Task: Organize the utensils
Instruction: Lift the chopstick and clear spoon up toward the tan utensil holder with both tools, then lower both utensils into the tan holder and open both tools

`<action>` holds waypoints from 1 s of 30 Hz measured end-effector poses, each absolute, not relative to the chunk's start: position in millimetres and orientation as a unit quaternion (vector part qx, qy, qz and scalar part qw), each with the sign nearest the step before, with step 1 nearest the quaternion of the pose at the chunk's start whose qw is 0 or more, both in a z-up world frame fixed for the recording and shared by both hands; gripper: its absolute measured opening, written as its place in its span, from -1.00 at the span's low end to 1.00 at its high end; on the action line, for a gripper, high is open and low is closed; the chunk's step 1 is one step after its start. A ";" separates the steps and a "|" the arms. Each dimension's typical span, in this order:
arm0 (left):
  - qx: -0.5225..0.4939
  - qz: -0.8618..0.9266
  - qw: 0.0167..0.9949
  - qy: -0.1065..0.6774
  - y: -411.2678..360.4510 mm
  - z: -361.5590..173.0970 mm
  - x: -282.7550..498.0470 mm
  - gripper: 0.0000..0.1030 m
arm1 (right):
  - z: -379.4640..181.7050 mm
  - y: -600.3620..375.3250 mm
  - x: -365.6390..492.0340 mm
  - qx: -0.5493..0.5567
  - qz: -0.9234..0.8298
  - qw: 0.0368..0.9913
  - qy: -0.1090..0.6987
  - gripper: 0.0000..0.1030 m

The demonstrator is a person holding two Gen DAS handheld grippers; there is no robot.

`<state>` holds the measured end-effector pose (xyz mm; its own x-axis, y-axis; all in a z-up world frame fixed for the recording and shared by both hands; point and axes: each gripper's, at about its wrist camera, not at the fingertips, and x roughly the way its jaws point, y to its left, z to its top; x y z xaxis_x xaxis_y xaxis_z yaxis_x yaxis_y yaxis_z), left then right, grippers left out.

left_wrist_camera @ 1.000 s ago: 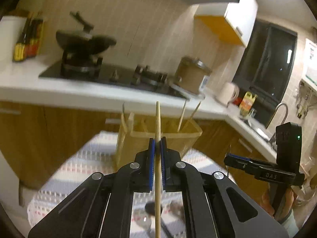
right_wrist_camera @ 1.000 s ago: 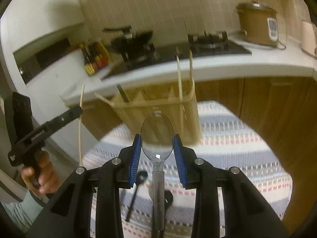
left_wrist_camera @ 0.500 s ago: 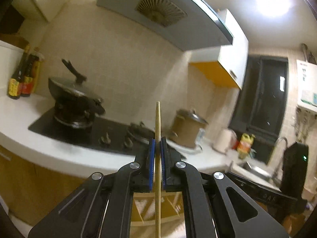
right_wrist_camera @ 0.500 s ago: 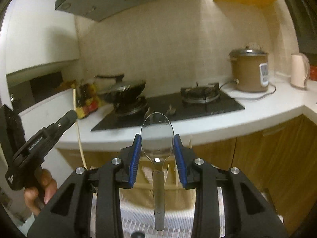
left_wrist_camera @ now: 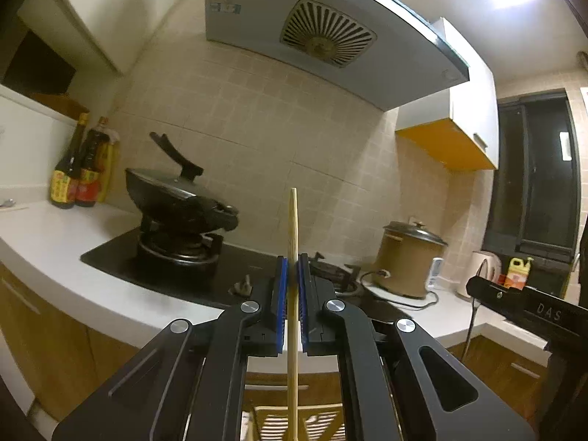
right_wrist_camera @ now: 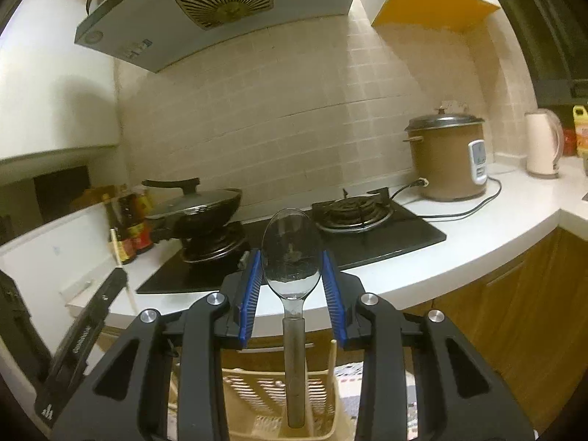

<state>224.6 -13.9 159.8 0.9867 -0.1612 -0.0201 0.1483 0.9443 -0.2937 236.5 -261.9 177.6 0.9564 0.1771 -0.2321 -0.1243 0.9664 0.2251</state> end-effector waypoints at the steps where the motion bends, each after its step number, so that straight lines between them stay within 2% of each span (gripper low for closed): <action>1: -0.147 -0.075 0.986 0.020 -13.9 156.9 225.1 -0.93 | 174.2 -260.9 237.7 0.102 0.072 0.984 0.123 -0.42; 17: -0.131 -0.085 0.987 0.043 -16.5 128.7 226.9 -0.92 | 134.3 -260.4 245.3 0.096 0.051 0.984 0.140 -0.41; 20: -0.125 -0.091 0.987 0.052 -15.1 128.5 220.2 -0.81 | 132.1 -261.8 238.4 0.099 0.055 0.982 0.150 -0.41; 22: -0.128 -0.097 0.985 0.058 -12.5 129.4 215.9 -0.65 | 131.4 -263.3 232.8 0.102 0.057 0.981 0.157 -0.39; 24: -0.131 -0.102 0.984 0.066 -7.0 132.4 209.5 -0.48 | 132.1 -265.1 226.9 0.104 0.060 0.979 0.163 -0.30; 27: -0.142 -0.113 0.980 0.080 1.7 137.5 199.5 -0.40 | 135.8 -269.4 210.9 0.107 0.062 0.978 0.167 -0.10; 30: -0.154 -0.125 0.975 0.100 12.5 143.8 185.5 -0.28 | 139.7 -272.0 197.3 0.104 0.063 0.977 0.174 -0.06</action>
<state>185.5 12.5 143.8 0.9487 -0.2753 -0.1557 0.2139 0.9212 -0.3250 197.3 -272.0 139.7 0.9315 0.1594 -0.3270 -0.0871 0.9705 0.2249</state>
